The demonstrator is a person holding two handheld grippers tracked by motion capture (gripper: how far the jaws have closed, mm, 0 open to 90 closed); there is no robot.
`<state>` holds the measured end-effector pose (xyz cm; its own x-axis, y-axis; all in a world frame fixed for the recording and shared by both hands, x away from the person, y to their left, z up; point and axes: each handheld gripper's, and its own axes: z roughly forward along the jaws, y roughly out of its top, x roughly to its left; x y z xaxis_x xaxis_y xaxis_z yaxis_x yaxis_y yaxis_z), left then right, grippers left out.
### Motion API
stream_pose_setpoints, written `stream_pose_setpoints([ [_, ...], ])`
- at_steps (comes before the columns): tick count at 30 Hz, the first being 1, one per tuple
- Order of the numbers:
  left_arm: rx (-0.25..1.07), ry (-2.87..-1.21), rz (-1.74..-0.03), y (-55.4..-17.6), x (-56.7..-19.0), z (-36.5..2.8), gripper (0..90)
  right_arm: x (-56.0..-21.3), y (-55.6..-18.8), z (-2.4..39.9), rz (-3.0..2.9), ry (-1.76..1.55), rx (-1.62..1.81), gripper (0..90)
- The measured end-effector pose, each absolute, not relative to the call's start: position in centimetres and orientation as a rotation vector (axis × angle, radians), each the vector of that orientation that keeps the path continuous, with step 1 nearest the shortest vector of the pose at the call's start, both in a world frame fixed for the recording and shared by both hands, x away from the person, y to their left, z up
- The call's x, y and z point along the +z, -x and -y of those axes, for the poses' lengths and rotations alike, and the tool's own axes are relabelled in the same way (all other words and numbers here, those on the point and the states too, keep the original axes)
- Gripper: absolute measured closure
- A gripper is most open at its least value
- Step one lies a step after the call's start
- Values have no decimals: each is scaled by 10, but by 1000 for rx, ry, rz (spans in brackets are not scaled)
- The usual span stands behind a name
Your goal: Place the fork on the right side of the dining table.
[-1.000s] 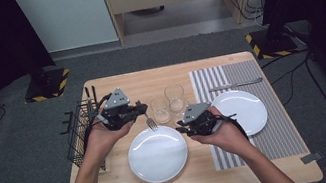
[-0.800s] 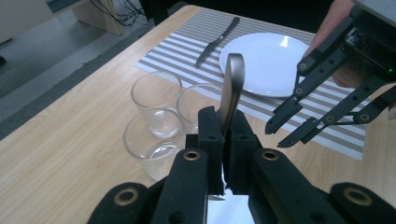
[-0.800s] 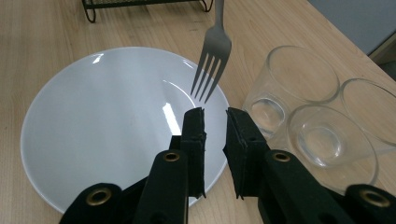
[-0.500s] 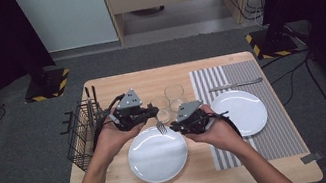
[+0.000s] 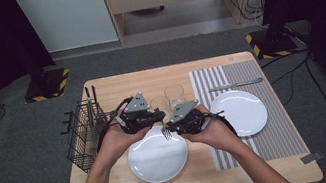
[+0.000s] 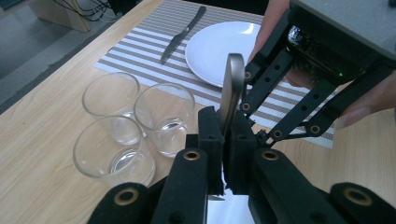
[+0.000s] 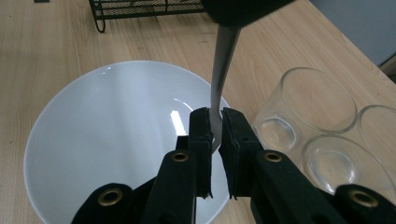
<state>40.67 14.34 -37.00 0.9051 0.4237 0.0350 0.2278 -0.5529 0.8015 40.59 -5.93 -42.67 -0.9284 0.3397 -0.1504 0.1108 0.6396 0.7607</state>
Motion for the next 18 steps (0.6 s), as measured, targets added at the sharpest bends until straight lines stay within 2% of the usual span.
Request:
stream_pose_setpoints([
  [14, 248, -2163, -445, -406, -372, -141, 867, -427, -408, 54, -2595, -330, 1168, 827],
  [18, 250, -2174, -440, -405, -373, -141, 867, -428, -407, 51, -2597, -315, 1163, 858],
])
